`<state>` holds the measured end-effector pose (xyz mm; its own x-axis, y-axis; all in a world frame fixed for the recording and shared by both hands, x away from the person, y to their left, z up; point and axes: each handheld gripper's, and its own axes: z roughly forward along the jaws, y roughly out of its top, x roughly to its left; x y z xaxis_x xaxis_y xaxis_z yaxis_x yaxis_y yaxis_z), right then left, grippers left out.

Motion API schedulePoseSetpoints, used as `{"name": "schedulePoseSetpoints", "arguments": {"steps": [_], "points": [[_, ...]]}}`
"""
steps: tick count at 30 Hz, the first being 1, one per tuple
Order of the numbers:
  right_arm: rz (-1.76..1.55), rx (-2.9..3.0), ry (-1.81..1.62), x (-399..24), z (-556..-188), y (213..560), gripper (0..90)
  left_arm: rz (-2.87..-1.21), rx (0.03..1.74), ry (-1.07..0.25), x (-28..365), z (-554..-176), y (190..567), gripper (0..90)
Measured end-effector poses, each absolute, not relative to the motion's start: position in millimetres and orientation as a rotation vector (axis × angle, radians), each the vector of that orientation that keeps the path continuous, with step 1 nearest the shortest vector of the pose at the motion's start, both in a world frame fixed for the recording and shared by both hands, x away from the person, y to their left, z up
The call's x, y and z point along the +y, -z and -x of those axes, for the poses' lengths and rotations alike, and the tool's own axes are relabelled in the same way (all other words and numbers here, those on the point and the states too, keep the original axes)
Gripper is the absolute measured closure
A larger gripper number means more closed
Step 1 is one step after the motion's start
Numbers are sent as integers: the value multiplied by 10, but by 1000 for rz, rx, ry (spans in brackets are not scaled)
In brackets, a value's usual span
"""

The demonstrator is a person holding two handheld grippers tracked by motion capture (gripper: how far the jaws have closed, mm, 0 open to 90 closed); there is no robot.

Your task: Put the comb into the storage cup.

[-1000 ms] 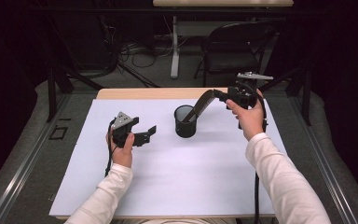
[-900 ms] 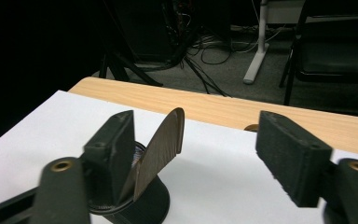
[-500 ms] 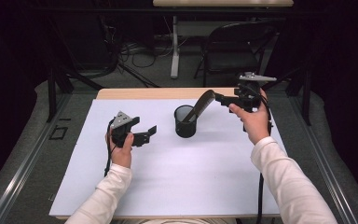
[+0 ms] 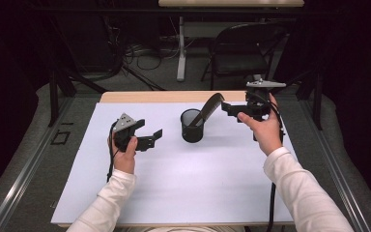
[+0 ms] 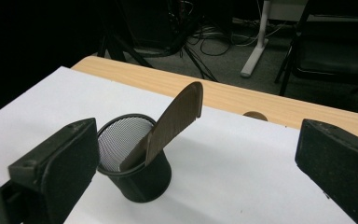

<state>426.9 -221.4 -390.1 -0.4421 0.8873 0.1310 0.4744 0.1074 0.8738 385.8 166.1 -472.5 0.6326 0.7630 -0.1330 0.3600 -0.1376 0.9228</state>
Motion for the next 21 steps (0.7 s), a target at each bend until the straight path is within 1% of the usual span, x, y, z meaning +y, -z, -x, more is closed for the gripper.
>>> {"name": "schedulePoseSetpoints", "arguments": {"steps": [6, 21], "points": [[-1308, 1988, -1297, -2196, -4177, 3898, 0, -1764, 898, -457, 1653, -3840, 4665, 159], [-1220, 2044, -1323, -2139, -3912, 3927, 0, -1780, 874, -421, 1666, -3803, 4560, 158]]}}
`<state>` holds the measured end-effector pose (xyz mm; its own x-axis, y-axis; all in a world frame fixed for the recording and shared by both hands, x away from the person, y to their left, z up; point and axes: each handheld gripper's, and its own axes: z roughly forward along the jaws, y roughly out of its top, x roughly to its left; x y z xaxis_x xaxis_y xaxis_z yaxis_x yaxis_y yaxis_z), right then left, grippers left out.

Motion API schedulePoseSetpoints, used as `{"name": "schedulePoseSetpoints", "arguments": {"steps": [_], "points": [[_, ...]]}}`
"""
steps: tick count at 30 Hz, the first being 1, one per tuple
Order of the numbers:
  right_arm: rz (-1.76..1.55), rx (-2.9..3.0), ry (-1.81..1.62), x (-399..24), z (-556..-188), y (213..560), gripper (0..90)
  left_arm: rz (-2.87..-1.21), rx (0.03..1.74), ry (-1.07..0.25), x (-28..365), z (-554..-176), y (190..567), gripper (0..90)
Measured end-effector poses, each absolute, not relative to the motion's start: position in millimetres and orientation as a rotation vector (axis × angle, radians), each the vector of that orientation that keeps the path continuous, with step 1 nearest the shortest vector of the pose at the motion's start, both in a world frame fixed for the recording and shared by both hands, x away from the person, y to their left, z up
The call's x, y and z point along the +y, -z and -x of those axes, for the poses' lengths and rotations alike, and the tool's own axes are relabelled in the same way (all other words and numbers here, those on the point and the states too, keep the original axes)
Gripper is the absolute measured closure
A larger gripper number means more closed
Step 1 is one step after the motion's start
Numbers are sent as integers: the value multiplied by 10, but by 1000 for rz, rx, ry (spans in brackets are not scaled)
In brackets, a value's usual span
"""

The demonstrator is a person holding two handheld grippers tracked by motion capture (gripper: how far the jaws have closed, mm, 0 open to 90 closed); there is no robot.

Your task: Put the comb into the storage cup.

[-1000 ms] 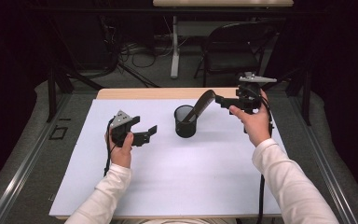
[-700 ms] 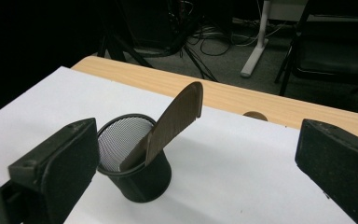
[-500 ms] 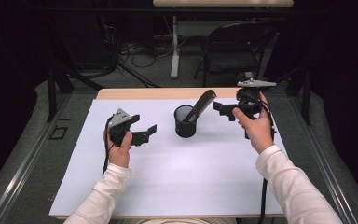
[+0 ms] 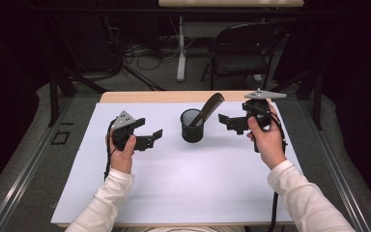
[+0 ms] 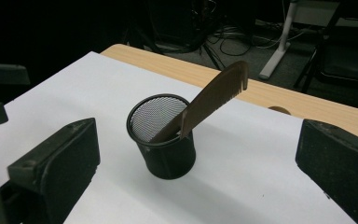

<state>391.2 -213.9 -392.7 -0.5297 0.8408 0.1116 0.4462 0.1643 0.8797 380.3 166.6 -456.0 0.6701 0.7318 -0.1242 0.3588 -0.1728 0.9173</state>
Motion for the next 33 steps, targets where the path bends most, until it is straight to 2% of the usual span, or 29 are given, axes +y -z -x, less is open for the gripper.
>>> {"name": "schedulePoseSetpoints", "arguments": {"steps": [17, 33], "points": [[-1178, 2083, -1299, -2073, -3666, 4031, 0, -1788, 835, -378, 1614, -3757, 4424, 159], [-1178, 2092, -1308, -2136, -3564, 4123, 0, -1865, 779, -374, 1589, -3650, 4300, 159]]}}
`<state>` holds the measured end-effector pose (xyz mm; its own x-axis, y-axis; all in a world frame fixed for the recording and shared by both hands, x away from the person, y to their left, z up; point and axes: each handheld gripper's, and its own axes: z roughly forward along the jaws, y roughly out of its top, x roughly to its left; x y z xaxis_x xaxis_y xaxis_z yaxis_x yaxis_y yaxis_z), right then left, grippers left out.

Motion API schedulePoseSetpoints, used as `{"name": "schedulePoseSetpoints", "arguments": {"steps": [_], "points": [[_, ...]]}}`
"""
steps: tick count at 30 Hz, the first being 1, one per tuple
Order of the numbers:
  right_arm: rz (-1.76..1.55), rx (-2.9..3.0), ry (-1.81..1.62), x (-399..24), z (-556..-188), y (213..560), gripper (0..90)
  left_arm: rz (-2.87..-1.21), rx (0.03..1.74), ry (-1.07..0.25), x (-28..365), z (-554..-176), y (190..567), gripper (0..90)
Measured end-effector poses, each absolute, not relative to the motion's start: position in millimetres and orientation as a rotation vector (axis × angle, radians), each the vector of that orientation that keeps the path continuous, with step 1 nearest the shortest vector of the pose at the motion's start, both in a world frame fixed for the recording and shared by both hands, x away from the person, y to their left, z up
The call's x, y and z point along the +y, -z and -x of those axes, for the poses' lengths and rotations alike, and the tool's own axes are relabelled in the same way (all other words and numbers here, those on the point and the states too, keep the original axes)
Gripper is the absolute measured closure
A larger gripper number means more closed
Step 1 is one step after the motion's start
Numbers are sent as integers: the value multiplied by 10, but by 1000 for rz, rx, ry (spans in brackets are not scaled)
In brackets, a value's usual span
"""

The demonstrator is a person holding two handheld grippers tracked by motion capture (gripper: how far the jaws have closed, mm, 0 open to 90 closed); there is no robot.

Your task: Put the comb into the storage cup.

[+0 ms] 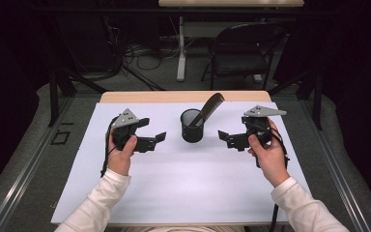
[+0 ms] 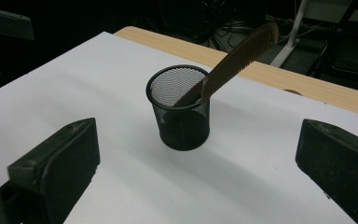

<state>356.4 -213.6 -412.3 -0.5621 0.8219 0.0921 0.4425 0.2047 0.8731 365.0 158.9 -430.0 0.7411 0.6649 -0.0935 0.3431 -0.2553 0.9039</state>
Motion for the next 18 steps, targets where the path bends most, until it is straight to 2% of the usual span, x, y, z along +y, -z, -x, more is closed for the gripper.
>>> {"name": "schedulePoseSetpoints", "arguments": {"steps": [18], "points": [[-1172, 2080, -1295, -2306, -3336, 4321, 0, -1849, 794, -385, 1807, -3472, 4306, 159]]}}
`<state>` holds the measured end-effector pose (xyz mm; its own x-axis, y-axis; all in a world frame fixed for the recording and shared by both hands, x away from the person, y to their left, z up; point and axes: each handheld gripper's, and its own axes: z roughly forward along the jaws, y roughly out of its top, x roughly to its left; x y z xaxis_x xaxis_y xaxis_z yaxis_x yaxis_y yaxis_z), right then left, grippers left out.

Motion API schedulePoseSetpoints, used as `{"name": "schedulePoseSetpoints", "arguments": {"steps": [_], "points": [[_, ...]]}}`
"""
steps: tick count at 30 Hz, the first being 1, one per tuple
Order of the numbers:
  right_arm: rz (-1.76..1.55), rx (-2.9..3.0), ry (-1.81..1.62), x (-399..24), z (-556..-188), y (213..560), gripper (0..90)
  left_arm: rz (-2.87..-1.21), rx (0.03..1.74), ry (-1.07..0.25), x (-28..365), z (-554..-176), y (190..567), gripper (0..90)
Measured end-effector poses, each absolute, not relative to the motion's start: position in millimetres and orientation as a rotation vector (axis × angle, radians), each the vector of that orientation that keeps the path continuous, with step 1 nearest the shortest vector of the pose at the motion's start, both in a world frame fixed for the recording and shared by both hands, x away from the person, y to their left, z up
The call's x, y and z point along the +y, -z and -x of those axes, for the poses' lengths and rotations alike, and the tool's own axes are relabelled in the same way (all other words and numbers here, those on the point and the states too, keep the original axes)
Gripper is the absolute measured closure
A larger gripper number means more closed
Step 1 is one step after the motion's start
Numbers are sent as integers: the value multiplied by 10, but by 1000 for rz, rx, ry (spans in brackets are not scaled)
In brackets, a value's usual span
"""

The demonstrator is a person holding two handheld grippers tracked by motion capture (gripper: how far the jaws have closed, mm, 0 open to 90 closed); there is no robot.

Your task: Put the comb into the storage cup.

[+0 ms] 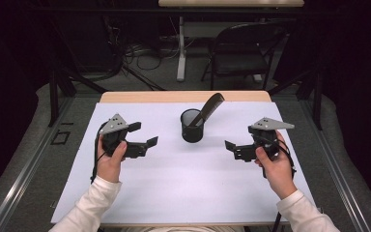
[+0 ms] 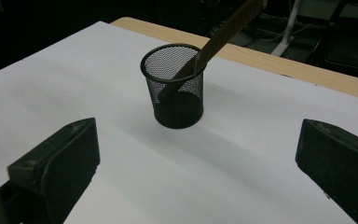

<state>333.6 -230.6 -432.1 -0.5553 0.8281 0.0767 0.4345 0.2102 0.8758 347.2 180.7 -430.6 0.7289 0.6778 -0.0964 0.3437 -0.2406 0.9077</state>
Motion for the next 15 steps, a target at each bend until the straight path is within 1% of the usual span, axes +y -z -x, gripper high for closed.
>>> {"name": "schedulePoseSetpoints", "arguments": {"steps": [15], "points": [[-1155, 2093, -1228, -2334, -3108, 4630, 0, -1834, 814, -406, 2068, -3274, 4469, 158]]}}
